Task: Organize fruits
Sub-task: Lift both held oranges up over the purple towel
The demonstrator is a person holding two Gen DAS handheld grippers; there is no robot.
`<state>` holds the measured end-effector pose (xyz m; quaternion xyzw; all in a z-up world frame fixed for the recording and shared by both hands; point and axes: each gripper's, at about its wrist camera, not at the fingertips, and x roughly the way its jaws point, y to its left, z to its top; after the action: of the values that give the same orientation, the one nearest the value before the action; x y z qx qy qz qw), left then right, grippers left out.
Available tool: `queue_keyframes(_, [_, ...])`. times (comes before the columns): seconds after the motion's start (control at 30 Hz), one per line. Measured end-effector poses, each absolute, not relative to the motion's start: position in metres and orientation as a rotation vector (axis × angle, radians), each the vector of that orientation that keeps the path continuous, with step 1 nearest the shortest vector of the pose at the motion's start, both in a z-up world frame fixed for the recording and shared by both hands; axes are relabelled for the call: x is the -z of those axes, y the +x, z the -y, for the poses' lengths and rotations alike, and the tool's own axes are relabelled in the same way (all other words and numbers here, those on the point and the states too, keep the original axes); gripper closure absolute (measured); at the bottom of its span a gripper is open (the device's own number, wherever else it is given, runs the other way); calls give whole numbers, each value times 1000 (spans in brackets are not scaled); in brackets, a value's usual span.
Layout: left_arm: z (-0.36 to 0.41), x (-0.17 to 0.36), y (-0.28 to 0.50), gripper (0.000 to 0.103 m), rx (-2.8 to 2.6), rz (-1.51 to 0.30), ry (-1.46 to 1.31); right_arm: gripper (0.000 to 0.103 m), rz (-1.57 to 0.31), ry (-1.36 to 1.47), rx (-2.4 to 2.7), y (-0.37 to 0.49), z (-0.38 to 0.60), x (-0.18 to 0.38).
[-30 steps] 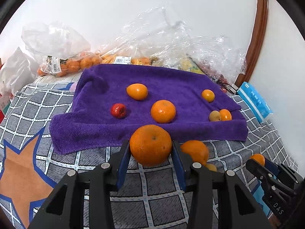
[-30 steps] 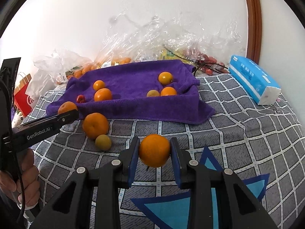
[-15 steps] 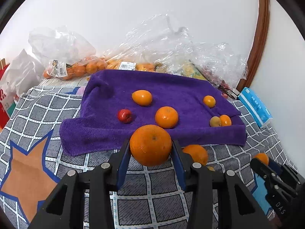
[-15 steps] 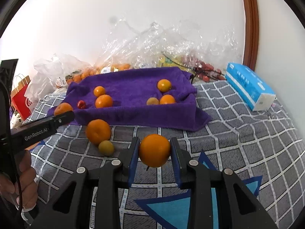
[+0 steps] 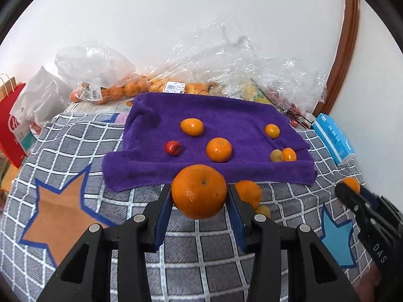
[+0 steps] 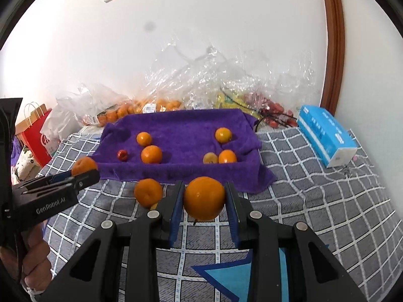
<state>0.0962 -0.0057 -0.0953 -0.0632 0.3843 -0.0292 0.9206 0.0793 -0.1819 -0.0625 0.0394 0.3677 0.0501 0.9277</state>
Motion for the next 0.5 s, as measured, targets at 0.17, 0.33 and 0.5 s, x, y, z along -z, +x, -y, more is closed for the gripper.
queue_keyframes(0.17, [0, 72, 94, 62, 59, -800, -134, 71, -756, 96, -96, 86, 188, 41])
queue_keyframes(0.33, [-4, 46, 94, 62, 70, -795, -128, 71, -773, 144, -84, 100, 197, 17])
queue_keyframes(0.5, [-6, 28, 95, 62, 70, -760, -103, 71, -734, 162, -88, 106, 204, -4])
